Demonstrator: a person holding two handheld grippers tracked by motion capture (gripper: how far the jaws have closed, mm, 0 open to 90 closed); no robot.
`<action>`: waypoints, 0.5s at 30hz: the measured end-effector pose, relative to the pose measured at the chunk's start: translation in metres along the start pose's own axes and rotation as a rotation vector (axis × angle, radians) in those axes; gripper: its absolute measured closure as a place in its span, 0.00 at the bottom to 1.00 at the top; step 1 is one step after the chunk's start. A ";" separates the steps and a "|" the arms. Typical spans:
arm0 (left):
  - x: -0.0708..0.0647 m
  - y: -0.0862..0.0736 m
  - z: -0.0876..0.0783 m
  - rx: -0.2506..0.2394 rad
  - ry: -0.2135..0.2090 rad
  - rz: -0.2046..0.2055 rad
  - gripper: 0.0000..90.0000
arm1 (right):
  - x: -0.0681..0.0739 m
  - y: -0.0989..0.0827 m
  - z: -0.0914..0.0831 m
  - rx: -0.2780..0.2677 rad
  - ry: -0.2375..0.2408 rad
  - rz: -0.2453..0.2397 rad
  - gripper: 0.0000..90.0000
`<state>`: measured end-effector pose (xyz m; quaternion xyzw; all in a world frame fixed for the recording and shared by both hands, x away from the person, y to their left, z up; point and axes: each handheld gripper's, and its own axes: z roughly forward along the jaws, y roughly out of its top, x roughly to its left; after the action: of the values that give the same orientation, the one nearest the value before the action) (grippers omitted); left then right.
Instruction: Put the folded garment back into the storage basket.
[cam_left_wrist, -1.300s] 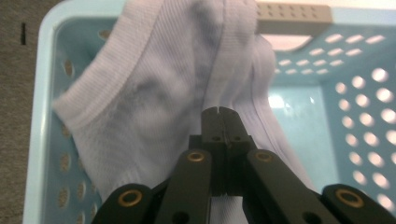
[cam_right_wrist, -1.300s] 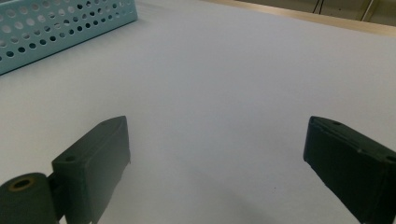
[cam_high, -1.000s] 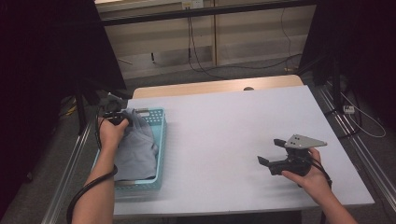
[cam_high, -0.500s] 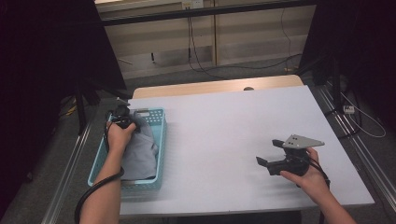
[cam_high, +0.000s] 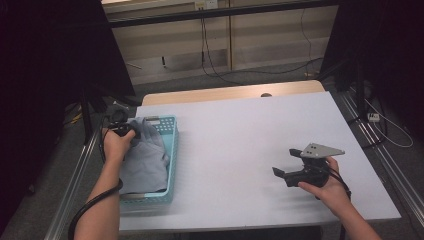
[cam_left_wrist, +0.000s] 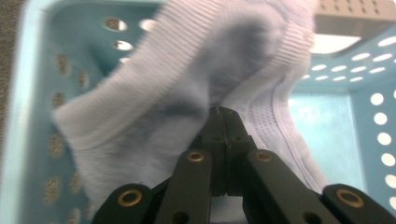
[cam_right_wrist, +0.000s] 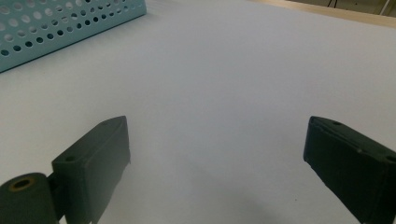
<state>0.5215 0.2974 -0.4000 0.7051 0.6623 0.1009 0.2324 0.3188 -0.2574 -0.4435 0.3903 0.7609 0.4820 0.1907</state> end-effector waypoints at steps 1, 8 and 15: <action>0.001 0.000 0.001 -0.007 0.005 -0.007 1.00 | 0.000 0.000 0.001 0.001 0.003 -0.002 0.08; 0.000 0.001 0.019 -0.022 -0.006 -0.025 1.00 | 0.002 0.002 0.005 0.003 0.014 -0.005 0.08; 0.000 -0.003 0.033 0.004 -0.013 -0.028 1.00 | 0.001 -0.001 0.004 0.011 0.014 -0.003 0.08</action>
<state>0.5336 0.2910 -0.4306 0.6968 0.6709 0.0915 0.2366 0.3208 -0.2540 -0.4459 0.3866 0.7655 0.4802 0.1842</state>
